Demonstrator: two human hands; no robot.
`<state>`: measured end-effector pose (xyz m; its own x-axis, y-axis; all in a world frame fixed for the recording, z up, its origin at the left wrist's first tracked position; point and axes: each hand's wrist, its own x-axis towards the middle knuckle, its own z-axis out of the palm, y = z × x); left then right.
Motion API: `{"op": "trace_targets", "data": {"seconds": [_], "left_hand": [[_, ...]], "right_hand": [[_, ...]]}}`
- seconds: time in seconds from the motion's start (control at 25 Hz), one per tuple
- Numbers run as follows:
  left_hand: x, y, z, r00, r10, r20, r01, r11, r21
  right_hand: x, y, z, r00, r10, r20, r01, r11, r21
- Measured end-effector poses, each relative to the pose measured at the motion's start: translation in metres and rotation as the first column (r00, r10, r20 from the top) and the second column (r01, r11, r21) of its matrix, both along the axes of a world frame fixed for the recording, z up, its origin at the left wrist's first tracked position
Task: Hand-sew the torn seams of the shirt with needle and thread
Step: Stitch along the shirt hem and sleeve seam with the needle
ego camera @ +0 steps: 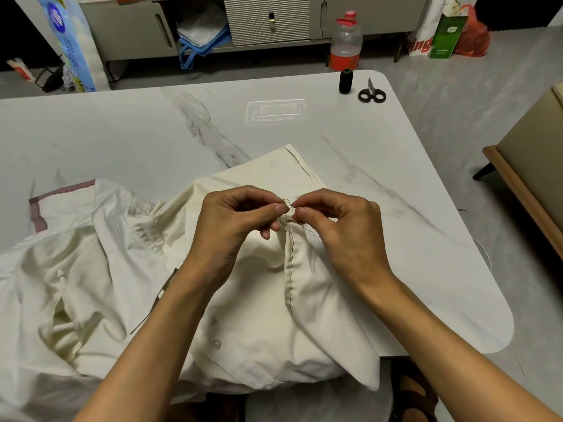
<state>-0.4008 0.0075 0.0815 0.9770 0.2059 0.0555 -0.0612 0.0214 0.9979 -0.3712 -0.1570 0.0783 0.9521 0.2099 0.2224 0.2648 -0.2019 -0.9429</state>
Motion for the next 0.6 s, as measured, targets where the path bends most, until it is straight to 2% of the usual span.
{"op": "trace_targets", "data": {"seconds": [0.12, 0.24, 0.6], "left_hand": [[-0.0002, -0.0003, 0.0006, 1.000, -0.001, -0.010, 0.001, 1.000, -0.007], [-0.0003, -0.0010, 0.0016, 1.000, 0.008, -0.019, -0.008, 1.000, -0.016], [-0.0019, -0.0047, 0.0060, 0.988, -0.023, -0.151, -0.004, 0.983, -0.182]], "right_hand": [[0.0010, 0.0000, -0.0016, 0.999, -0.023, 0.046, 0.024, 0.999, -0.020], [0.0006, 0.0003, -0.0018, 1.000, -0.008, -0.010, 0.008, 1.000, 0.008], [0.0041, 0.0007, 0.0004, 0.956, 0.160, -0.246, -0.078, 0.947, 0.312]]}}
